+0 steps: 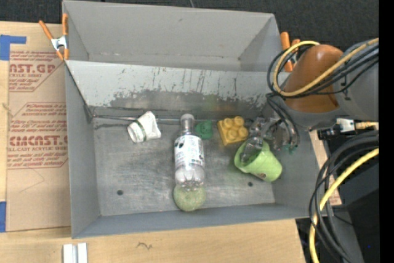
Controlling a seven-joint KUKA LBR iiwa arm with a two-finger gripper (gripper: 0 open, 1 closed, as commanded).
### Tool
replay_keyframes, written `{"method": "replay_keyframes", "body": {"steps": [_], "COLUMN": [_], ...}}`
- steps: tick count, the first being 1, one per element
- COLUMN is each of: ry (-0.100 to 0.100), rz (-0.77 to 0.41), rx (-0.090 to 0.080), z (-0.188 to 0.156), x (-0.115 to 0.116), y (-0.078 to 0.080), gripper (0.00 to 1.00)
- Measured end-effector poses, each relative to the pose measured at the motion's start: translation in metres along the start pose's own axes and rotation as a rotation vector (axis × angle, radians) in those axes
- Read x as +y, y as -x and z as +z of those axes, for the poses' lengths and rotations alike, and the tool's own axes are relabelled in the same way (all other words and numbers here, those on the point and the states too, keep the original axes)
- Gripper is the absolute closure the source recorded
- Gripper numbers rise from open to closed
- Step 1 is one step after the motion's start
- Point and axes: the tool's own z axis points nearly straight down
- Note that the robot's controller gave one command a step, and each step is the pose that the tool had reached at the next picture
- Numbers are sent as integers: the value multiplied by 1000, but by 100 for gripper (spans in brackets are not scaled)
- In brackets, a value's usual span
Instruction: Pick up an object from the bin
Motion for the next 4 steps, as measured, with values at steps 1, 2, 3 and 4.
{"method": "replay_keyframes", "body": {"steps": [1,2,3,4], "ry": [-1,-1,-1,-2], "rz": [2,3,4,4], "rx": [-3,-3,-3,-4], "z": [1,1,1,1], "x": [-1,-1,-2,-2], "y": [0,0,0,0], "gripper": [100,100,100,100]}}
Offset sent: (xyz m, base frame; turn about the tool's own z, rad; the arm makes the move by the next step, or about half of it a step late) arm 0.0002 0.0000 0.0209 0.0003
